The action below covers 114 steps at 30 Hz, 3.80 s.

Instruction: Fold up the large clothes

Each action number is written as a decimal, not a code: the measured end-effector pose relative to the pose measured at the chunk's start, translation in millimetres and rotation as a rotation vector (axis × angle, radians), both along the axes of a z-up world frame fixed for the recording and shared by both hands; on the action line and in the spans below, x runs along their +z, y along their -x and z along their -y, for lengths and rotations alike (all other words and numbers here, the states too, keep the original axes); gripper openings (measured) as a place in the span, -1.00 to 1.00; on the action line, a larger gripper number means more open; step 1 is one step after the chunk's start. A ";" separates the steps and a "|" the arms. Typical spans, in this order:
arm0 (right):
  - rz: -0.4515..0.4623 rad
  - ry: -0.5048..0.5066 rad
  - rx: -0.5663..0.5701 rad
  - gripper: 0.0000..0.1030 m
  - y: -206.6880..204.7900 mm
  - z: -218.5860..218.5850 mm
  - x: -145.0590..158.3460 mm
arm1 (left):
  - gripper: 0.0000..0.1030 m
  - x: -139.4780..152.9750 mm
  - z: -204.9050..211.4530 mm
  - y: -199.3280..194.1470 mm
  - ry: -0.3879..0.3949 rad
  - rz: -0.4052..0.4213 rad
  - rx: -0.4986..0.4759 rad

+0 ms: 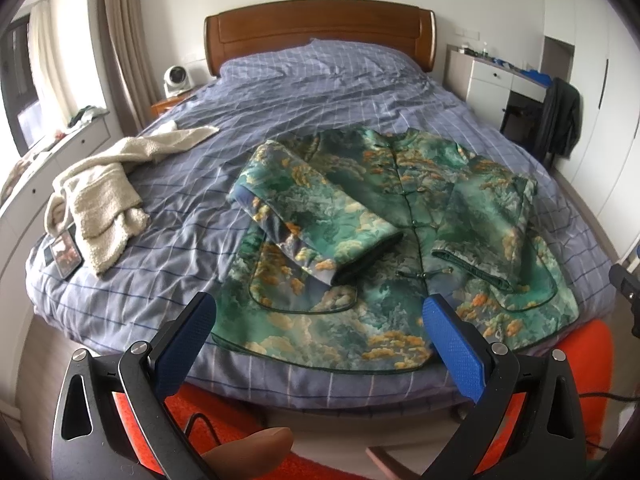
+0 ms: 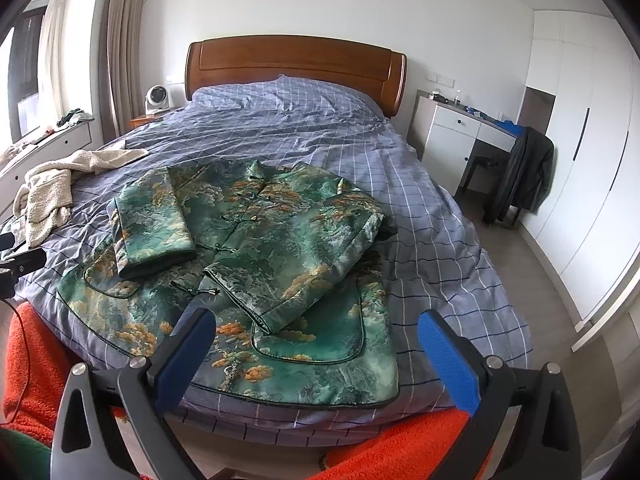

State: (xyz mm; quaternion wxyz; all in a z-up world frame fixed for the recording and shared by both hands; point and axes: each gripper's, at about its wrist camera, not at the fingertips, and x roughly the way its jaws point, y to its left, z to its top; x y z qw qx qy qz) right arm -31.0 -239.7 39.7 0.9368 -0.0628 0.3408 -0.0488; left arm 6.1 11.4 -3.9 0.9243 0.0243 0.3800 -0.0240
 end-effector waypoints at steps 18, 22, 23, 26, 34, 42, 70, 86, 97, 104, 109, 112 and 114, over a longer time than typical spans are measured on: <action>-0.020 -0.022 0.001 0.99 -0.7 -2.0 -5.4 | 0.99 -1.5 2.9 1.6 0.003 -0.016 -0.010; -0.026 -0.029 -0.003 0.99 -0.2 0.2 -7.0 | 0.99 -1.4 3.4 2.3 0.004 -0.014 -0.011; -0.027 -0.029 -0.003 0.99 -0.4 0.3 -7.3 | 0.99 -1.4 3.8 2.8 0.004 -0.015 -0.012; -0.026 -0.031 0.000 0.99 -0.2 0.5 -7.5 | 0.99 -1.9 4.0 3.1 0.003 -0.015 -0.013; -0.028 -0.030 0.007 0.99 0.1 -0.6 -9.8 | 0.99 -2.9 4.0 4.4 0.007 -0.018 -0.009; -0.031 -0.027 0.010 0.99 -0.2 -5.1 -11.9 | 0.99 -3.3 4.7 5.1 0.008 -0.018 -0.010; -0.042 -0.034 0.016 0.99 -0.2 -8.2 -14.0 | 0.99 -5.7 4.2 5.4 0.008 -0.023 -0.010; -0.041 -0.036 0.015 0.99 -0.1 -8.3 -14.3 | 0.99 -11.9 4.4 6.5 0.005 -0.024 -0.011; -0.042 -0.034 0.016 0.99 -0.2 -8.7 -14.5 | 0.99 -11.3 4.1 5.7 0.005 -0.025 -0.012; -0.043 -0.035 0.016 0.99 -0.6 -8.3 -14.2 | 0.99 -11.5 4.5 5.9 0.004 -0.027 -0.012; -0.048 -0.093 0.024 0.99 -1.3 -6.1 -15.4 | 0.99 -13.3 4.2 5.4 -0.006 -0.026 -0.011; -0.046 -0.109 0.027 0.99 -2.0 -5.1 -15.9 | 0.99 -13.9 2.8 2.9 0.000 -0.030 -0.012; -0.044 -0.117 0.032 0.99 -2.4 -4.0 -16.0 | 0.99 -14.7 1.8 2.6 0.000 -0.030 -0.009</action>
